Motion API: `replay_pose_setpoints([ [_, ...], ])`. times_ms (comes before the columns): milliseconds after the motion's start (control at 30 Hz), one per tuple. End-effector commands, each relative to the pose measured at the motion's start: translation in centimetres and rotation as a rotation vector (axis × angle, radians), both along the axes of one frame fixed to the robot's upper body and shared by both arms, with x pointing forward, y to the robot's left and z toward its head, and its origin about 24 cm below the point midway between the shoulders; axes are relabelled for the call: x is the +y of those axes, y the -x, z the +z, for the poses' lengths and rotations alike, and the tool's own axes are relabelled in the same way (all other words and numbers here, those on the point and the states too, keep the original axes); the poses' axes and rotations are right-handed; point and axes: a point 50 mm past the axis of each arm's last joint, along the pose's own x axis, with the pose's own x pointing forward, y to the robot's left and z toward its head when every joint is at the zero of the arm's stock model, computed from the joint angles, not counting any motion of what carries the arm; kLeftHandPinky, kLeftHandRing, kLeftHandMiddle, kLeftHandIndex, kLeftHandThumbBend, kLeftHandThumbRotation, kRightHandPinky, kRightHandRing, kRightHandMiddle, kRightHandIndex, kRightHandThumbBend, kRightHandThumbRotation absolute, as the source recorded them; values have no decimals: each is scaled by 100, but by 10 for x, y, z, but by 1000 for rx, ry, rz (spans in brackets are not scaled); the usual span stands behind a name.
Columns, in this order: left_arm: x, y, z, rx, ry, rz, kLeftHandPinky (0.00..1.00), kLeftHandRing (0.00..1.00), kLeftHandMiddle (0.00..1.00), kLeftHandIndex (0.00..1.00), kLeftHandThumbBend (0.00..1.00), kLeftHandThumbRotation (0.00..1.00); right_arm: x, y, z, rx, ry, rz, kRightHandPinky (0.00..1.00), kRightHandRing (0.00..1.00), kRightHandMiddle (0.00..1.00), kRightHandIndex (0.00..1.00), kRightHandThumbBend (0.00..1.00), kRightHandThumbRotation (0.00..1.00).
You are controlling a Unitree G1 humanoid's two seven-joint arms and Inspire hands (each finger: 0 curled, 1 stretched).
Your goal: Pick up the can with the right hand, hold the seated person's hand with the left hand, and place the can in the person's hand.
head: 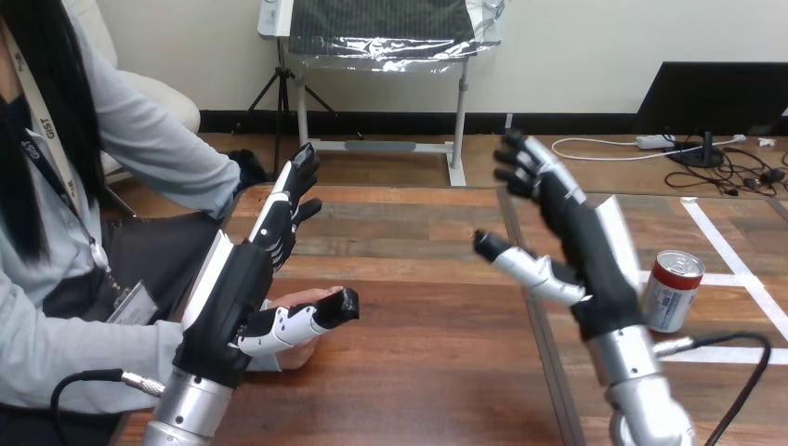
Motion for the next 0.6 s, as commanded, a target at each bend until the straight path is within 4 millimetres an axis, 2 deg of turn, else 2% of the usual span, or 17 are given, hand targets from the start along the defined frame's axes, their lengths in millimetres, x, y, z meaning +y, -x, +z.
replay_pose_setpoints([
  [0, -5, -16, 22, -90, 30, -3, 93, 99, 100, 100, 100, 63, -7, -17, 48, -212, -19, -15, 83, 85, 88, 90, 100, 58],
  [300, -5, -15, 20, -79, 47, -2, 94, 99, 100, 100, 100, 63, -18, -16, 61, -267, -46, -47, 88, 88, 89, 91, 100, 54],
  [567, -5, -14, 21, -83, 49, -7, 94, 99, 100, 100, 100, 64, -30, -15, 68, -288, -45, -89, 89, 89, 90, 92, 100, 53],
])
